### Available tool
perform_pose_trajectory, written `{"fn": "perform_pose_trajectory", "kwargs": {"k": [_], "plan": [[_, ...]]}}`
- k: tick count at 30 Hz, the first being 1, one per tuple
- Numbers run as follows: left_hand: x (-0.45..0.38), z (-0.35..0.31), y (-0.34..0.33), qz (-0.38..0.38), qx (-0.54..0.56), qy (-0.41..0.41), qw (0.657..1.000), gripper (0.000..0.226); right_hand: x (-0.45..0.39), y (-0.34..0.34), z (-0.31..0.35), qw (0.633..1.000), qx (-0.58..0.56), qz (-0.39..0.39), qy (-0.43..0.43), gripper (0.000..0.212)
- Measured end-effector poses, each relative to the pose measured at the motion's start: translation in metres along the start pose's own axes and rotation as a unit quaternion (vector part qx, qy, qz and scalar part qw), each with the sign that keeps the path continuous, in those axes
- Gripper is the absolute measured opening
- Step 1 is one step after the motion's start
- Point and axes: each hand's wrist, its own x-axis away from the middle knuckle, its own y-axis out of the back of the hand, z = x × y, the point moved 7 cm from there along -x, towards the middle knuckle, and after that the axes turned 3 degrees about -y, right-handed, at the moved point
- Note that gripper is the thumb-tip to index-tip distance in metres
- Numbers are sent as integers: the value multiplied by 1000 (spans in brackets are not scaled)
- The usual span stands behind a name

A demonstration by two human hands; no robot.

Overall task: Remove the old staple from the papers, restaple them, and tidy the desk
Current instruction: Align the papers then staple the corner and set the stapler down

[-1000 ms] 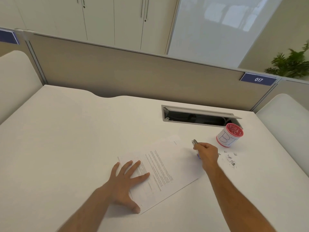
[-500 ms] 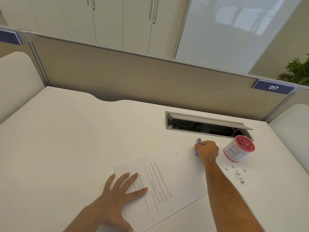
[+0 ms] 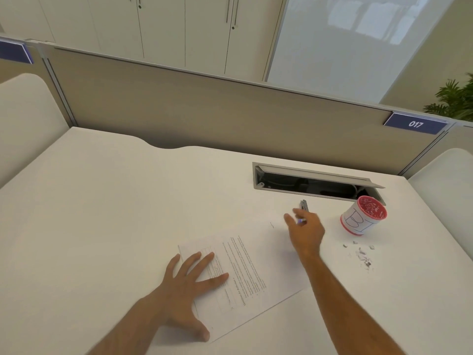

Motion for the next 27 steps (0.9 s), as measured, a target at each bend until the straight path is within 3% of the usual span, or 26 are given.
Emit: {"fn": "perform_pose_trajectory", "kwargs": {"k": [5,8,11,16,27], "plan": [[-2,2,-2,-7,-22,2,1000,113,117,-24,11,976,-39,187,102,21],[-2,3,-4,-2,-34,9,999,115,181,-34,17,930,-11,301,210,19],[-2,3,-5,1,-30,17,999,115,215,-45,14,884,87,385,250,27],[-1,1,-4,0,-25,18,1000,115,229,-56,26,833,200,412,309,31],[0,1,-5,10,-31,19,999,116,236,-60,44,821,218,431,304,18]]}}
